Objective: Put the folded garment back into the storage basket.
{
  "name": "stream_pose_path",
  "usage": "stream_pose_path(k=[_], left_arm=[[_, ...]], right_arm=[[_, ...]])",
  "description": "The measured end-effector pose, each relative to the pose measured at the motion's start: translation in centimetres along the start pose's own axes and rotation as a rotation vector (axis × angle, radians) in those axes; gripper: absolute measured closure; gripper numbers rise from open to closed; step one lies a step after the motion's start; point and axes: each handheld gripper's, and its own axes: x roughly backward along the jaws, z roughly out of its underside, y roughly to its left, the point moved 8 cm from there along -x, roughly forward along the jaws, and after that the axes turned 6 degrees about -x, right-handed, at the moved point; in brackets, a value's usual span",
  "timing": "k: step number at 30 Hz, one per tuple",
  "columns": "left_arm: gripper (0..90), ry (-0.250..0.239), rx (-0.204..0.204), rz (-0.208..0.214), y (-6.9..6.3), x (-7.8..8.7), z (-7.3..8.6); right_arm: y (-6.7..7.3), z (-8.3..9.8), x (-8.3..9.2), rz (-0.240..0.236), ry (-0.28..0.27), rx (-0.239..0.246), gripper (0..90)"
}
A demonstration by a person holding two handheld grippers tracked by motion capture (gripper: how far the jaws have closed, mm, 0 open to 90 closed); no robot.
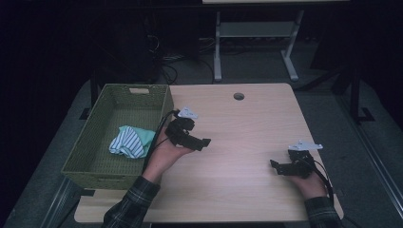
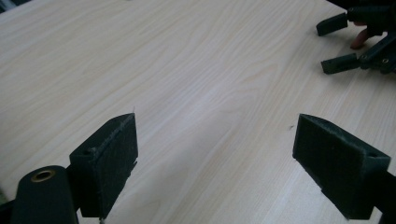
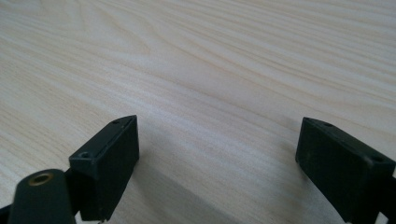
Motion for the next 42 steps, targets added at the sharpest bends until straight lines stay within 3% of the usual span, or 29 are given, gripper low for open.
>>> stream_pose_path(k=[9, 17, 29, 42], left_arm=[[13.6, 0.014, -0.019, 0.008, -1.3, -2.1, 1.1], [13.6, 0.054, -0.04, 0.016, -2.2, -4.1, 2.6], [13.6, 0.058, -0.045, 0.008, -2.7, -5.9, 4.3], [13.4, 0.096, -0.063, 0.015, -3.4, -8.1, 6.1]], right_arm=[[0.0, 0.0, 0.0, 0.0, 0.0, -0.002, 13.0], [0.0, 0.0, 0.0, 0.0, 0.0, 0.001, 13.0], [0.0, 0.0, 0.0, 0.0, 0.0, -0.001, 13.0], [0.0, 0.0, 0.0, 0.0, 0.001, -0.002, 13.0]])
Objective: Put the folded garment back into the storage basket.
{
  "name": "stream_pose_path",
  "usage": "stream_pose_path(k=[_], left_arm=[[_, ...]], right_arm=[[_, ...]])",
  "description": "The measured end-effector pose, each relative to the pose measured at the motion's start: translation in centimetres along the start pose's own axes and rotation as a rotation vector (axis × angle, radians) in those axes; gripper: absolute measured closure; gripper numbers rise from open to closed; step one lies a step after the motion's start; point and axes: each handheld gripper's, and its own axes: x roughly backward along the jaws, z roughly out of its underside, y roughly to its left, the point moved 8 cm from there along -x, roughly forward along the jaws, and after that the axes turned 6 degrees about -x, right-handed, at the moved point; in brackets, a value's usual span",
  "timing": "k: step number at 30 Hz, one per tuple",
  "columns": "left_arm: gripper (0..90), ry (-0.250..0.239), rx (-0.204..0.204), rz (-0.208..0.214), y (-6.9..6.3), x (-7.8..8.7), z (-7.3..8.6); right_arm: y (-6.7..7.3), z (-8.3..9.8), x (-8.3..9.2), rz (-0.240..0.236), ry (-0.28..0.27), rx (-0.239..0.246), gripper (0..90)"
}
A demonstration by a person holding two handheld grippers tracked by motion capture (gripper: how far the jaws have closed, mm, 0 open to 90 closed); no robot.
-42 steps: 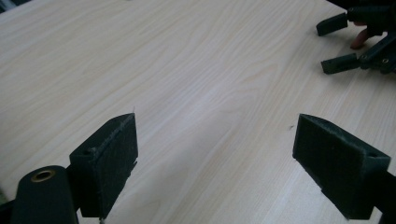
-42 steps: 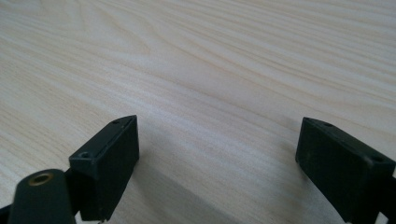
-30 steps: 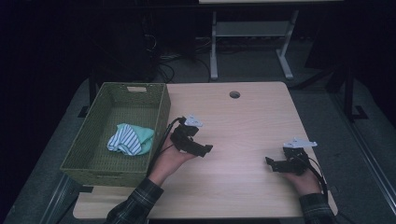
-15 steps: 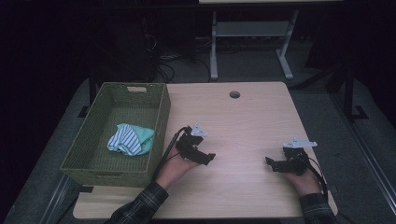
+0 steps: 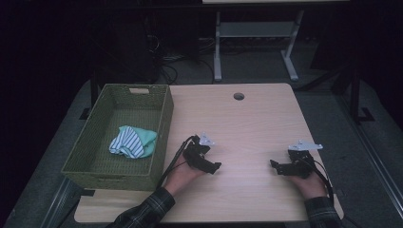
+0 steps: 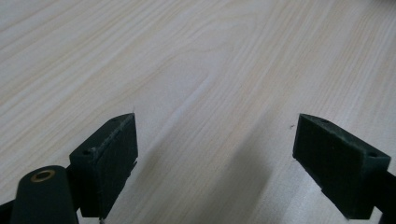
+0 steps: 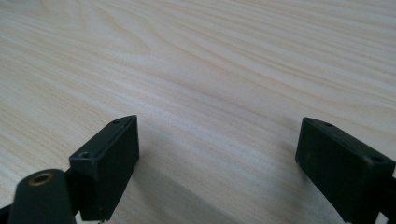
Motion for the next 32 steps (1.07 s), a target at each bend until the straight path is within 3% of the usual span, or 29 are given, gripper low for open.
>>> stream_pose_path(k=[6, 15, 21, 32], left_arm=[[13.2, -0.002, 0.002, -0.008, 0.1, -0.4, 0.3], [12.7, -0.012, -0.027, -0.028, -0.3, -1.2, 0.8], [12.6, -0.095, -0.039, -0.027, -0.1, -1.4, 0.9], [12.8, -0.095, -0.04, -0.026, -0.2, -1.4, 0.9]], right_arm=[[0.0, 0.0, 0.0, -0.001, 0.0, 0.001, 13.0], [0.0, 0.0, 0.0, -0.001, -0.001, 0.003, 13.0], [0.0, 0.0, 0.0, -0.002, 0.0, 0.003, 13.0], [0.0, 0.0, 0.0, -0.002, 0.0, 0.003, 13.0]])
